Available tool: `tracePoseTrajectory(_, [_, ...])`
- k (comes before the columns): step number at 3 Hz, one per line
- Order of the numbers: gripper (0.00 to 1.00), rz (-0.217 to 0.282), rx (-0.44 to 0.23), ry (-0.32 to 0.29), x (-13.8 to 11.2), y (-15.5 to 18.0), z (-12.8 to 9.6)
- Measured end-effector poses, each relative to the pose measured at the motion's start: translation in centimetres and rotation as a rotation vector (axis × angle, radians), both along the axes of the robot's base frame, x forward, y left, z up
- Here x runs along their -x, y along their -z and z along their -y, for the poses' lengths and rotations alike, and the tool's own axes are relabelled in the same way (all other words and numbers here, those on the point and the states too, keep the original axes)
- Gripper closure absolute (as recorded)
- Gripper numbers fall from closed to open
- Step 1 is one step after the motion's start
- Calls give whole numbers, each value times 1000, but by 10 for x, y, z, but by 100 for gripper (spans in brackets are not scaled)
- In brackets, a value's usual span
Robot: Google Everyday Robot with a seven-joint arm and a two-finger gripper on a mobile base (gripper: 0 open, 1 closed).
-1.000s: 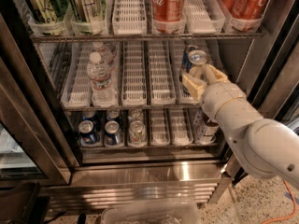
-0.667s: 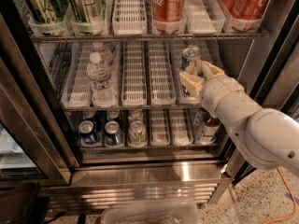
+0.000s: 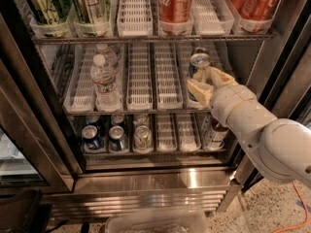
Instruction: Pick redbull can from middle shelf of fridge
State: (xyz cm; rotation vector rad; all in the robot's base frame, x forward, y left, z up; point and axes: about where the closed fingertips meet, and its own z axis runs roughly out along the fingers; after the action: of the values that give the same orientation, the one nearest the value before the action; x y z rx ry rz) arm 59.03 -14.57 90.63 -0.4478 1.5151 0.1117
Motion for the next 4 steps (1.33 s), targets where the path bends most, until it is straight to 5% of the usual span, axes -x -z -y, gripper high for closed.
tracePoseTrajectory(2, [100, 0, 27, -104, 63, -20, -18])
tracePoseTrajectory(4, [100, -21, 142, -326, 109, -55, -53])
